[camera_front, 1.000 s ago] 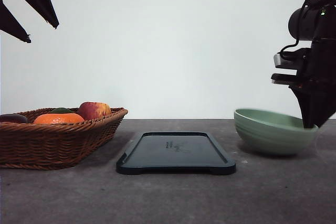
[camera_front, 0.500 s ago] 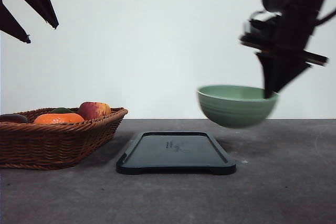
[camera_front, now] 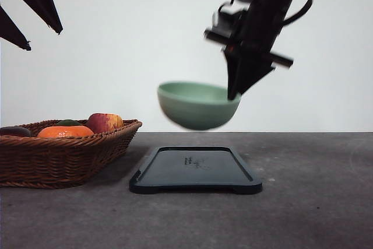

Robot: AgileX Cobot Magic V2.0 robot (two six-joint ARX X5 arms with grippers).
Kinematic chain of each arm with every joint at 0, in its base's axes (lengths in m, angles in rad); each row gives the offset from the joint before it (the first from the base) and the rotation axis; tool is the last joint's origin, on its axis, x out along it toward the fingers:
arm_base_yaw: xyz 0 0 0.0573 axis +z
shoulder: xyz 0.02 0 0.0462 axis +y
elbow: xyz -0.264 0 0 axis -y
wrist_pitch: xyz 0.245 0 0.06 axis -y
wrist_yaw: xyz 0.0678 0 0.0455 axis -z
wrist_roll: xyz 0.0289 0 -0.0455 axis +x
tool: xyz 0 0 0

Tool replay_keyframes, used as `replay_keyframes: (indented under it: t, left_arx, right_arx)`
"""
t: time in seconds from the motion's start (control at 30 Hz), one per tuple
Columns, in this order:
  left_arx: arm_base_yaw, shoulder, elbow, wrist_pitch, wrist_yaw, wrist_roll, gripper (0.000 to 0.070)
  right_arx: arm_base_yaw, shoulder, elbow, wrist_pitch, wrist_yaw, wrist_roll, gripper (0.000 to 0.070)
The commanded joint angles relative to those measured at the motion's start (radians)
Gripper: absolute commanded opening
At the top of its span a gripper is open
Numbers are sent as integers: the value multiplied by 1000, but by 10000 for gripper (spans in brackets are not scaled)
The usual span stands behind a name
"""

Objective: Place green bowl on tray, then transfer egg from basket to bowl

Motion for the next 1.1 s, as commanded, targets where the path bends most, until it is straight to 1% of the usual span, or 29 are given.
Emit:
replay_keyframes:
  t: [0.0,0.23,0.3,0.37,0.47,0.5,0.6,0.67,0.73,0.8,0.9,1.07]
  left_arx:
    - [-3,7,23,5,4,0,390]
    - [-3,7,23,4,4,0,390]
    - [-3,7,23,4,4,0,390]
    - [-3,7,23,5,4,0,390]
    - [-3,7,23,4,4,0,390]
    - [-3,7,23,4,4,0,390]
    - [-3,7,23,5,4,0,390]
    - [-3,7,23,6,4,0,390]
    - [-3,7,23,8,4,1,390]
    - [-3,7,23,8,3,5,390]
    - [-3,7,23,7,3,7,391]
    - [-3,7,23,17,3,3,390]
  right_arx:
    - [12,32,30,10,-4,21,0]
    - [19,97,30,13,-4,23,0]
    - [19,103,30,0,-17,23,3]
    - [19,104,30,-11,-23,23,69]
    - [19,102,31,-26,-24,23,285]
    - [19,100,34,-34,-24,20,320]
    - [17,80,41,-59,-18,1,329]
    - [17,40,40,-54,-13,-11,329]
    - [18,-11,27,-28,4,-13,329]
    - [23,-77,-20,29,29,-13,328]
    - [26,-198,-167,162,37,-13,328]
    - [25,-425,-512,398,33,-13,328]
